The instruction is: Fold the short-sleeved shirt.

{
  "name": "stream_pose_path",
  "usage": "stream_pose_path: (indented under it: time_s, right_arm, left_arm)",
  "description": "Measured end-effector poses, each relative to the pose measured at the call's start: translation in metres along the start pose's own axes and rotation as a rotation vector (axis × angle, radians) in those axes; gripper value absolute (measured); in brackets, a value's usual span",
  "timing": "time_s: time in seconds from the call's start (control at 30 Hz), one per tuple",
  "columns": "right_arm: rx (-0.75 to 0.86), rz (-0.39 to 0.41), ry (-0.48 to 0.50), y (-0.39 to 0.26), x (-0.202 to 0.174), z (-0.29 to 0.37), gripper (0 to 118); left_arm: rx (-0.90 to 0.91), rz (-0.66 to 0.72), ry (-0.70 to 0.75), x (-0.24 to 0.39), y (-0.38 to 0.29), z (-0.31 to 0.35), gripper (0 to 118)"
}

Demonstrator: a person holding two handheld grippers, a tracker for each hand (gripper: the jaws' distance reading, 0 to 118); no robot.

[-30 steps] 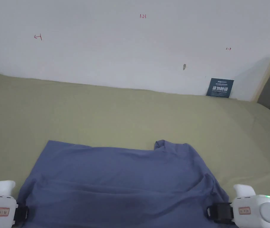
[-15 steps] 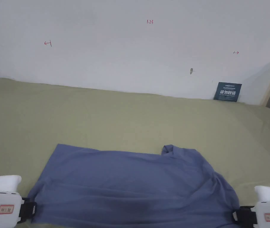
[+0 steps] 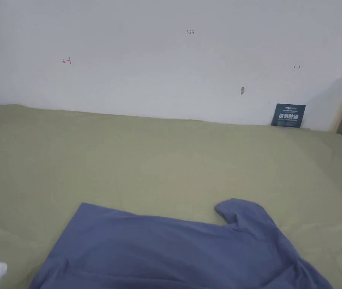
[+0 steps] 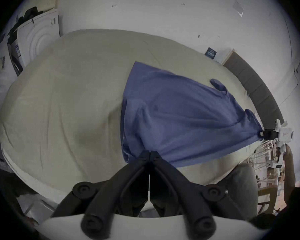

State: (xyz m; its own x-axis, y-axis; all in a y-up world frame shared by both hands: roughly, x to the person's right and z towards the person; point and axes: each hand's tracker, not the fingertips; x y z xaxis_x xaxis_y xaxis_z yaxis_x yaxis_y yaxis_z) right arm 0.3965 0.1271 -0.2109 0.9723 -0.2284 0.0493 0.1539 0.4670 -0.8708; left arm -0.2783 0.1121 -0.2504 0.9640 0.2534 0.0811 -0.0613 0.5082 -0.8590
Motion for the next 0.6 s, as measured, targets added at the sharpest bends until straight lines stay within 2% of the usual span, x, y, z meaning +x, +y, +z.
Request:
stream_pose_path:
  time_s: [0.13, 0.2, 0.23, 0.27, 0.3, 0.33, 0.37, 0.43, 0.53, 0.57, 0.6]
  right_arm:
    - [-0.06, -0.037, -0.038, -0.033, 0.007, -0.012, 4]
    - [-0.063, -0.029, -0.042, -0.04, 0.009, -0.02, 4]
    - [-0.055, -0.035, -0.048, -0.046, 0.009, -0.023, 13]
    - [-0.035, -0.042, -0.034, -0.045, 0.009, -0.022, 31]
    - [-0.031, -0.039, -0.027, -0.044, 0.009, -0.019, 56]
    - [-0.037, -0.035, -0.033, -0.04, 0.008, -0.013, 79]
    - [-0.044, -0.012, -0.063, -0.037, 0.006, -0.009, 77]
    - [0.021, 0.026, -0.073, -0.03, 0.0, 0.015, 77]
    - [0.127, 0.004, -0.038, -0.01, -0.015, 0.041, 75]
    - [0.16, 0.0, -0.038, -0.001, -0.021, 0.048, 70]
    - [0.18, -0.001, -0.036, 0.005, -0.026, 0.052, 58]
  left_arm:
    - [-0.061, 0.05, 0.007, -0.004, -0.038, -0.016, 0]
    - [-0.063, 0.059, 0.003, -0.006, -0.048, -0.021, 0]
    - [-0.052, 0.066, -0.004, -0.008, -0.05, -0.021, 2]
    - [-0.037, 0.081, -0.014, -0.01, -0.048, -0.023, 14]
    - [-0.034, 0.095, -0.027, -0.012, -0.046, -0.021, 39]
    - [-0.032, 0.111, -0.02, -0.013, -0.044, -0.015, 78]
    - [-0.002, 0.124, 0.006, -0.016, -0.043, -0.006, 90]
    - [0.078, 0.132, 0.003, -0.024, -0.036, 0.014, 89]
    - [0.174, 0.096, 0.025, -0.009, -0.015, 0.053, 87]
    - [0.2, 0.058, 0.033, -0.003, -0.007, 0.059, 83]
    - [0.208, 0.024, 0.039, 0.002, -0.001, 0.062, 72]
